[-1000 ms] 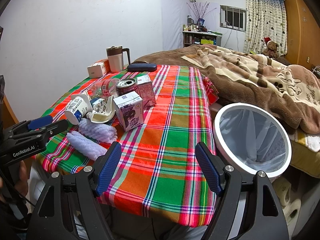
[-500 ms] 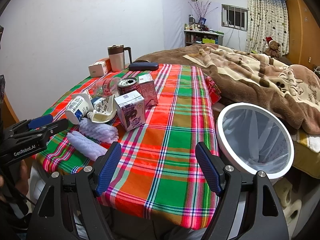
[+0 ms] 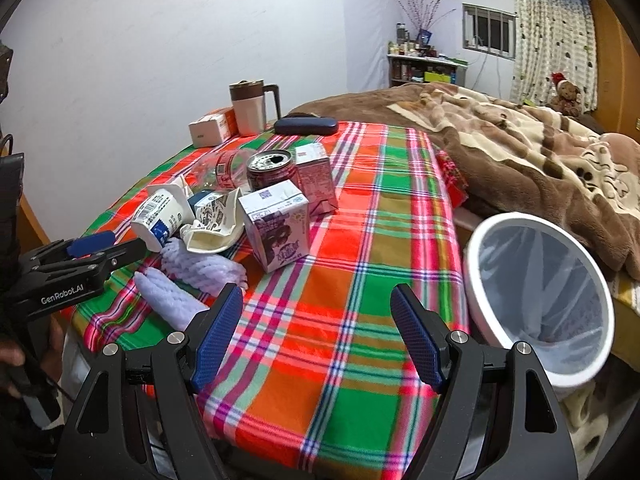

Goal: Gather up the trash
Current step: 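Grasp the white yogurt cup with the left tool while the right tool grasps the white milk carton, then carry both items over the white bin and open both tools to drop them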

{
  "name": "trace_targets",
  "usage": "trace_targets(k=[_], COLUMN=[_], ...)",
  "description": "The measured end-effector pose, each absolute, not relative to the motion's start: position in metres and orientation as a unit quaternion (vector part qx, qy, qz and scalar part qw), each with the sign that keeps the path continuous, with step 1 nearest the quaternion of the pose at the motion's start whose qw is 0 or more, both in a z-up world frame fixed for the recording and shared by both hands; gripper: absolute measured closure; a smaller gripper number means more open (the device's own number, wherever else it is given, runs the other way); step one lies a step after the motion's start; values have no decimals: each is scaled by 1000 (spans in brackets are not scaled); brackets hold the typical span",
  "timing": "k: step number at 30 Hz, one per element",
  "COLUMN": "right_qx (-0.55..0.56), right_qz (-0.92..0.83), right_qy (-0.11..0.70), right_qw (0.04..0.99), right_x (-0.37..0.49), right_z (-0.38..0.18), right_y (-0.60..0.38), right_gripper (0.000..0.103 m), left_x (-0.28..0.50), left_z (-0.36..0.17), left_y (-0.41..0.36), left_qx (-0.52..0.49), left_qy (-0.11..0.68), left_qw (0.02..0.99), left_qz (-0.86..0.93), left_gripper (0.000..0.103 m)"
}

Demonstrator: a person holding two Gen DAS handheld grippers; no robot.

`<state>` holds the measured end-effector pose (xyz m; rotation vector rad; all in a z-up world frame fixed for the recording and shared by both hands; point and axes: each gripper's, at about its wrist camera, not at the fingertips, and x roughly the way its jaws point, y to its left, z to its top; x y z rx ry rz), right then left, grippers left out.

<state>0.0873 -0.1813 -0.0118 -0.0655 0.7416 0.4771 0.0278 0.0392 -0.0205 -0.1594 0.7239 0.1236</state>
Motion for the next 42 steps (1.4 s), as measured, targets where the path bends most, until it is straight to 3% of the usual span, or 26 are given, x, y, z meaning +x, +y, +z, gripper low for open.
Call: trace_targets(k=[17,24,29,30,32,42], right_qx=[-43,-51,-48,-46,-40,-14], right_qz=[283,298,304,303,302,287], right_qy=[359,364,379,380,382,373], right_qw=[888,881,873,873,872,882], right_x=[128,146,150,150,151,142], right_z=[-19,-24,-26,-26,-26,-14], right_y=[-145,-135,-127,-126,-126,-147], right_gripper=[25,25,25,26,40,40], left_x=[75,79,75,74,71,59], left_z=[-35,-37,-34,-33,-30,-8], left_y=[62,67,70,70,69,61], left_qx=[-108,-119,-127,-128,-128,-120], left_qy=[368,364,355,352,346,325], left_qw=[922,922,925,926,929,938], left_qz=[57,49,42,41,37,31], left_gripper=[35,59,59,59,59,59])
